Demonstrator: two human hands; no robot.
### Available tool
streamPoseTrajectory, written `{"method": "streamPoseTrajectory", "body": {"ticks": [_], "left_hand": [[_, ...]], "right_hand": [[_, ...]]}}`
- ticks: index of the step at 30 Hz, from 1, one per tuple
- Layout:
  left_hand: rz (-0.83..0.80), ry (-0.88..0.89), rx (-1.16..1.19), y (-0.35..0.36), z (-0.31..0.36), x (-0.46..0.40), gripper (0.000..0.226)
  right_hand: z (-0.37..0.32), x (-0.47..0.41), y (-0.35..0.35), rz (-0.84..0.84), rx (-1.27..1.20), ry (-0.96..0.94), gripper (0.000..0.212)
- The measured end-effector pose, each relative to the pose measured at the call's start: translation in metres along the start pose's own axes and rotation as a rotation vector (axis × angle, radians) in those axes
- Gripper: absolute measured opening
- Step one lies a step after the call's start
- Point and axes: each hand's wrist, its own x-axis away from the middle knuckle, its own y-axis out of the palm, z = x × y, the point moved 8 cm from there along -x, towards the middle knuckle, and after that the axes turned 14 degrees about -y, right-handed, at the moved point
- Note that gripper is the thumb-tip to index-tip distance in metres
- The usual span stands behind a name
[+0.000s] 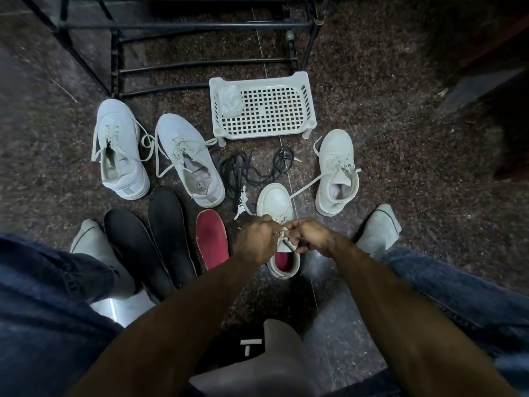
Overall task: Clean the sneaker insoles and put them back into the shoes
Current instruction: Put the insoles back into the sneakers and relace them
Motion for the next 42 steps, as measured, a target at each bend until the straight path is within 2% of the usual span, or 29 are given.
{"method": "streamPoseTrajectory", "body": {"ticks": [2,7,10,13,15,18,20,23,27,30,32,35,37,39,40,42], "left_hand": [[-0.032,0.005,-0.054,0.002,0.002,0.000,0.029],[0.037,0.122,-0.345,-0.003,0.019,0.000,0.030],[-0.042,0.118,-0.495,-0.005,0.025,-0.005,0.030],[-0.159,0.067,-0.568,-0.007,0.031,-0.013,0.041],[-0.287,0.003,-0.500,-0.004,0.027,-0.018,0.049],[-0.480,-0.033,-0.357,0.003,0.015,-0.019,0.035],[-0.474,0.011,-0.365,-0.001,0.008,-0.019,0.027],[-0.423,0.066,-0.412,-0.001,-0.002,-0.018,0.030],[-0.418,0.060,-0.435,0.008,-0.015,-0.019,0.030],[-0.409,0.035,-0.433,0.009,-0.019,-0.019,0.029],[-0.428,-0.018,-0.371,0.012,-0.026,-0.018,0.028],[-0.458,-0.160,-0.103,0.016,-0.039,-0.014,0.028],[-0.456,-0.273,0.140,0.018,-0.043,-0.007,0.034],[-0.474,-0.310,0.277,0.021,-0.038,0.001,0.045],[-0.491,-0.290,0.293,0.023,-0.034,0.005,0.046],[-0.512,-0.265,0.274,0.026,-0.032,0.009,0.047]], "right_hand": [[0.000,0.002,-0.001,0.036,-0.046,0.017,0.020],[-0.001,0.003,-0.003,0.031,0.001,0.021,0.016],[-0.006,0.002,-0.007,0.028,0.126,-0.015,0.022],[-0.012,0.000,-0.005,-0.010,0.203,-0.073,0.029],[-0.019,0.001,-0.003,-0.048,0.257,-0.114,0.031],[-0.027,0.001,-0.007,-0.091,0.368,-0.159,0.025],[-0.035,0.002,-0.019,-0.064,0.545,-0.205,0.026],[-0.053,0.014,-0.031,-0.025,1.070,-0.232,0.023],[-0.048,0.022,-0.029,0.022,1.329,-0.181,0.022],[-0.037,0.016,-0.027,0.024,1.372,-0.114,0.023],[-0.032,0.011,-0.023,-0.015,1.313,-0.114,0.021],[-0.013,0.005,-0.017,-0.115,1.075,-0.045,0.012],[-0.003,0.007,-0.016,-0.132,0.995,-0.007,0.025],[0.002,0.011,-0.013,-0.090,0.995,-0.024,0.049],[0.004,0.011,-0.011,-0.046,1.012,-0.040,0.054],[0.004,0.011,-0.004,0.053,1.038,-0.083,0.041]]}}
